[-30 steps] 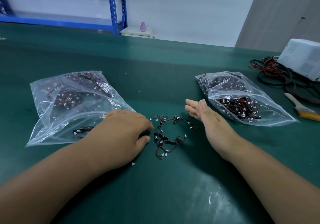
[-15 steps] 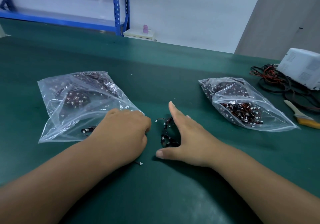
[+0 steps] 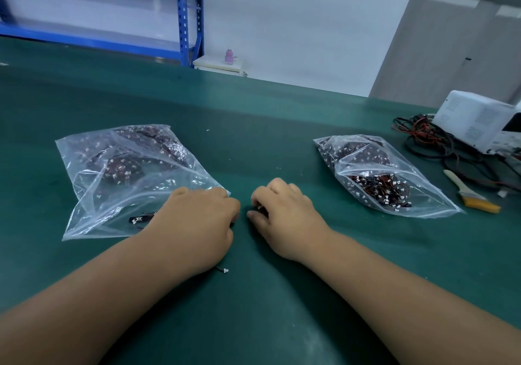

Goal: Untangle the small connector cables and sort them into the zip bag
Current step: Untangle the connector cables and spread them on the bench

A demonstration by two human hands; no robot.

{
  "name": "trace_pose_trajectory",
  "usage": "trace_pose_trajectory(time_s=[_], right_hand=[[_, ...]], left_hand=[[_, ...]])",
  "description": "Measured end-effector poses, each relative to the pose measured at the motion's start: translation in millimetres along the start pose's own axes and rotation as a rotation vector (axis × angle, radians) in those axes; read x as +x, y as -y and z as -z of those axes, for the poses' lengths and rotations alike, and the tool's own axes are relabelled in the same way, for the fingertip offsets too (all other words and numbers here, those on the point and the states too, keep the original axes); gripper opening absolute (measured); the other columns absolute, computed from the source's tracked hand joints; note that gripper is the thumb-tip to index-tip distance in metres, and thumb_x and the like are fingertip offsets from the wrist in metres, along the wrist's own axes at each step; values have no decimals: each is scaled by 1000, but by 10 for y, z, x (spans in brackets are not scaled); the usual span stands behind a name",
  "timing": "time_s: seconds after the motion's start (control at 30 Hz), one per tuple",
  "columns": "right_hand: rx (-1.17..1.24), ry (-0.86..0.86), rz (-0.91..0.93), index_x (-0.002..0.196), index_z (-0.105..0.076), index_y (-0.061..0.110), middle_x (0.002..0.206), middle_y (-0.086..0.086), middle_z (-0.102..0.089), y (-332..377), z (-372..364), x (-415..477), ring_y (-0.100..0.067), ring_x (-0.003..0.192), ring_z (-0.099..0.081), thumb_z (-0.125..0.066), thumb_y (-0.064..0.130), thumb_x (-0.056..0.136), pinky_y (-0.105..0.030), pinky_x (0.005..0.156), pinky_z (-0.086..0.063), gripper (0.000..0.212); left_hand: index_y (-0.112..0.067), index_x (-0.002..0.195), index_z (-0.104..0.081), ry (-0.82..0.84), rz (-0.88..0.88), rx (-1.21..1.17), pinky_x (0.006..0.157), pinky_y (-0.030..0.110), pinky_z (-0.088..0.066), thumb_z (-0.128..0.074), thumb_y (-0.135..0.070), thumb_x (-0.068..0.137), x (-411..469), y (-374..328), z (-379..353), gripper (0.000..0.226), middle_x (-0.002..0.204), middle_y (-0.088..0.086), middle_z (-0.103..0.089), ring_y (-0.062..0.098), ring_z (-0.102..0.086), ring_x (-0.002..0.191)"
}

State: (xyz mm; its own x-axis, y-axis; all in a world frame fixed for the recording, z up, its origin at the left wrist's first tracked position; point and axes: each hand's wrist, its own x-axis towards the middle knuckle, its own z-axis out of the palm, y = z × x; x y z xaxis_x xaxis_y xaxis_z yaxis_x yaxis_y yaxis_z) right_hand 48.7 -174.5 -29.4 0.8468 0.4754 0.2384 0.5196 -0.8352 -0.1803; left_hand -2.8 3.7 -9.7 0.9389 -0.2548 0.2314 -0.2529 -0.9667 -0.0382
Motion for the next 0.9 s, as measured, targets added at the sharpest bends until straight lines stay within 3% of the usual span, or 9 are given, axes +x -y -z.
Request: trace_pose_trajectory(time_s=[0.1,0.17,0.27,0.37,0.5,0.57,0.63,0.73,0.9], right_hand=[[-88,4,27,84,-36,25,87,4,-38,-43,21,11,-28,82,-48,-44,43,99,-36,65,-35,25],[-156,9,33,79,-33,24,78,4,-35,-98,45,-6,-30,75,-48,-40,44,100,-35,60,-29,29],[-212,22,45,69,-26,22,70,5,-31,-175,81,-47,-30,67,-43,-38,44,99,-35,57,-28,39],[-200,16,71,65,-25,19,68,3,-33,-209,113,-115,-33,68,-48,-40,38,99,-37,57,-37,41],[-103,-90,56,71,-44,12,73,-3,-44,-288,193,-248,-32,75,-53,-51,32,97,-42,67,-44,34],[90,-250,-22,64,-50,7,65,-5,-49,-350,281,-321,-23,65,-47,-63,23,93,-39,63,-40,36],[389,-441,-241,55,-47,13,55,-2,-42,-388,418,-377,-15,54,-36,-67,18,90,-36,54,-32,41],[1136,-637,-686,62,-40,25,54,-1,-32,-504,636,-410,-13,42,-23,-58,17,91,-23,41,-19,36],[1890,-413,-1176,62,-38,23,46,9,-31,-912,1028,-449,-4,30,-25,-46,17,96,-15,28,-13,35]], left_hand=[[-34,97,-51,-7,-9,2,78,33,-33,-39,-31,89,-4,6,-8,15,92,-10,-46,13,-54,95],[-33,98,-51,-19,-16,14,76,33,-30,-39,-31,89,-3,10,-19,15,91,-11,-43,13,-55,95],[-33,99,-51,-24,-17,21,74,32,-27,-38,-31,89,5,17,-31,17,94,-12,-45,13,-55,95],[-32,97,-52,-37,-21,16,73,32,-27,-38,-30,87,10,26,-39,18,95,-13,-50,12,-55,91],[-34,95,-52,-39,-29,17,71,31,-26,-38,-31,87,3,26,-44,15,92,-14,-48,11,-54,88],[-34,95,-52,-39,-27,14,71,30,-25,-39,-31,88,7,26,-39,15,91,-14,-47,10,-54,86],[-34,94,-52,-40,-26,7,71,31,-25,-39,-31,88,8,27,-35,15,90,-14,-47,10,-53,85],[-33,93,-51,-42,-24,12,72,31,-25,-39,-30,88,4,24,-32,14,89,-13,-45,11,-54,87],[-32,96,-51,-20,-15,13,73,31,-27,-37,-30,89,-2,-3,2,16,91,-13,-46,11,-53,88]])
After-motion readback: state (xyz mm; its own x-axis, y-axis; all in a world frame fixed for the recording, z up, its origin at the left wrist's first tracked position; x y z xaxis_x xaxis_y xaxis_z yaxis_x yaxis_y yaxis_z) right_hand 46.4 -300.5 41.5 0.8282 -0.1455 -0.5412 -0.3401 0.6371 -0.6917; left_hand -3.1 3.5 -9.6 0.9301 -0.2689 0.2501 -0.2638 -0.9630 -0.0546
